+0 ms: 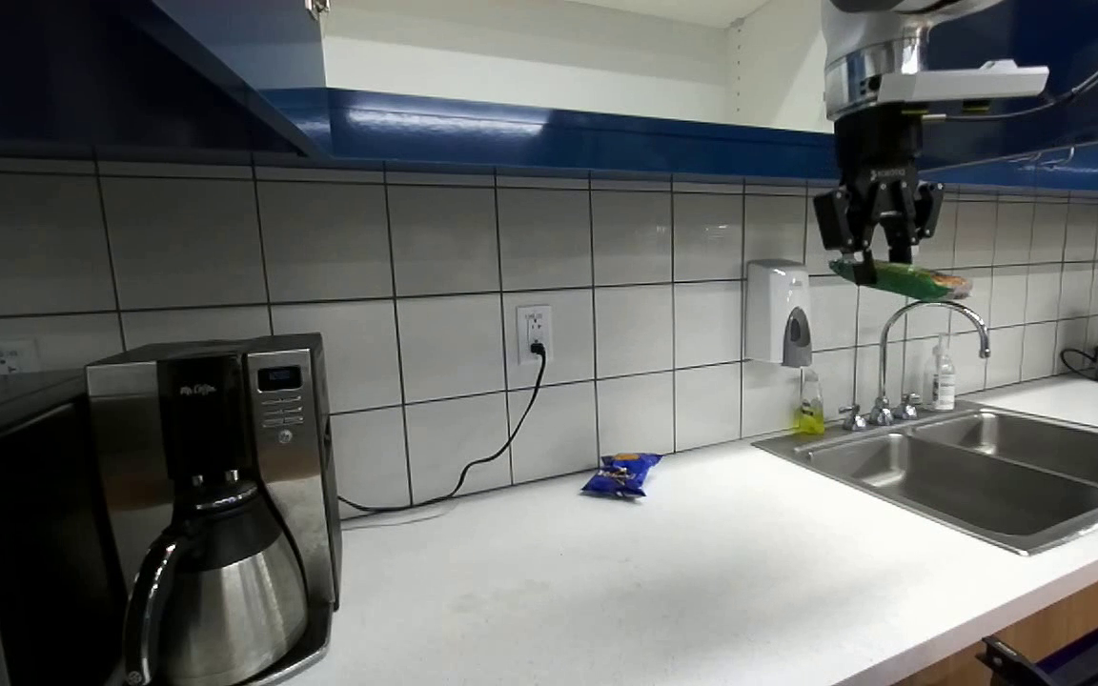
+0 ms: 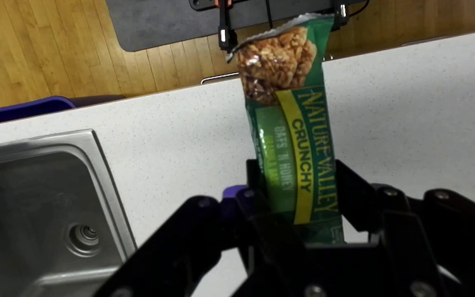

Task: Put the green packet in the open upper cabinet.

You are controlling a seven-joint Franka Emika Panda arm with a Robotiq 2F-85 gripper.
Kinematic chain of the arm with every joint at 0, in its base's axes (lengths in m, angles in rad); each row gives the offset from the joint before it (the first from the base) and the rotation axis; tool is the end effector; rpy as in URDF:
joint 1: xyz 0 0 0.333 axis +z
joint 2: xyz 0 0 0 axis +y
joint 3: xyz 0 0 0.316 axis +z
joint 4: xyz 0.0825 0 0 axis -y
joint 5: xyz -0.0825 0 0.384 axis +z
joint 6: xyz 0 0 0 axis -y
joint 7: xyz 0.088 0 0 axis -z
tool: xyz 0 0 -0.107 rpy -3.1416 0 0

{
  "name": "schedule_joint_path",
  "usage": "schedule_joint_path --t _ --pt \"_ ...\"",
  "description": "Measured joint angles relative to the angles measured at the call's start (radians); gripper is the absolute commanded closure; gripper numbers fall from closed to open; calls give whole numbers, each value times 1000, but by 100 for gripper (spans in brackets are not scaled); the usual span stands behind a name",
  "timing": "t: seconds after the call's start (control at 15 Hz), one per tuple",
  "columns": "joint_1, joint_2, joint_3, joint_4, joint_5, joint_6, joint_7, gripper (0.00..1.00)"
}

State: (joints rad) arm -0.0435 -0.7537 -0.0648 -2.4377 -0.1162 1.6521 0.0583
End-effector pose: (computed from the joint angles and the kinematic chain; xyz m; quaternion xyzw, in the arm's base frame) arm 0.3164 -0.0500 0.5483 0.9969 -0.0684 -0.0169 0.0354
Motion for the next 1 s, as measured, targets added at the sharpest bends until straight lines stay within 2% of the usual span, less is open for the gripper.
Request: schedule_joint_path --t 0.6,1.0 --pt "0 -12 35 264 36 -144 13 81" --pt "1 54 63 454 76 -212 45 81"
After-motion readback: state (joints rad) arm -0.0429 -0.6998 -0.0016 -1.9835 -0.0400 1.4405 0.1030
